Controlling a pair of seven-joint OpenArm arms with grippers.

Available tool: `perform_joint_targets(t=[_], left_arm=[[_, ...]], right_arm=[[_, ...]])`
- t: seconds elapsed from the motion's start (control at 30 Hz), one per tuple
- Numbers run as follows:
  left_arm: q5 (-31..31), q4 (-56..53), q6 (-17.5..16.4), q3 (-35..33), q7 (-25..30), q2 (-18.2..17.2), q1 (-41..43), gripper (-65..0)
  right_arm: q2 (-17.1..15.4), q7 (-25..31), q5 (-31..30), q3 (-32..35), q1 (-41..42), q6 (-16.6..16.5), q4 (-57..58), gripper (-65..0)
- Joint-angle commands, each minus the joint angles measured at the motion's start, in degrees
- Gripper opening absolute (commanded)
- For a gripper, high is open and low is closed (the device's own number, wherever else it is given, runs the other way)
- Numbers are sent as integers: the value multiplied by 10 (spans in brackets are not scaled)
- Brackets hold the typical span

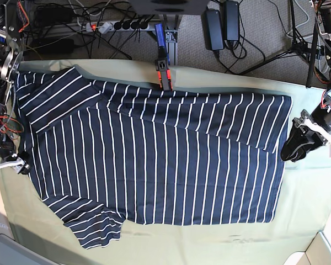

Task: Fold the T-shirt properly
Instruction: 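Grasp the shirt's side edge midway with both grippers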

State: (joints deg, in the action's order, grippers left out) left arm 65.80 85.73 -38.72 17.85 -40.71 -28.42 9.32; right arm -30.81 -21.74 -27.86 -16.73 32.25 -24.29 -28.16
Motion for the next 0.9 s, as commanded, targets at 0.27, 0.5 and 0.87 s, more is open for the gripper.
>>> perform_joint_targets(t=[0.27, 0.5, 0.87], left_arm=[[12, 10, -13, 4, 10, -11, -7, -314], [-14, 9, -13, 4, 20, -11, -7, -314], [-16, 9, -13, 4, 21, -11, -7, -314]], right_arm=[[51, 12, 11, 0, 16, -25, -10, -234], [61, 8, 11, 0, 16, -27, -27, -234], [61, -24, 11, 0, 16, -27, -97, -234]])
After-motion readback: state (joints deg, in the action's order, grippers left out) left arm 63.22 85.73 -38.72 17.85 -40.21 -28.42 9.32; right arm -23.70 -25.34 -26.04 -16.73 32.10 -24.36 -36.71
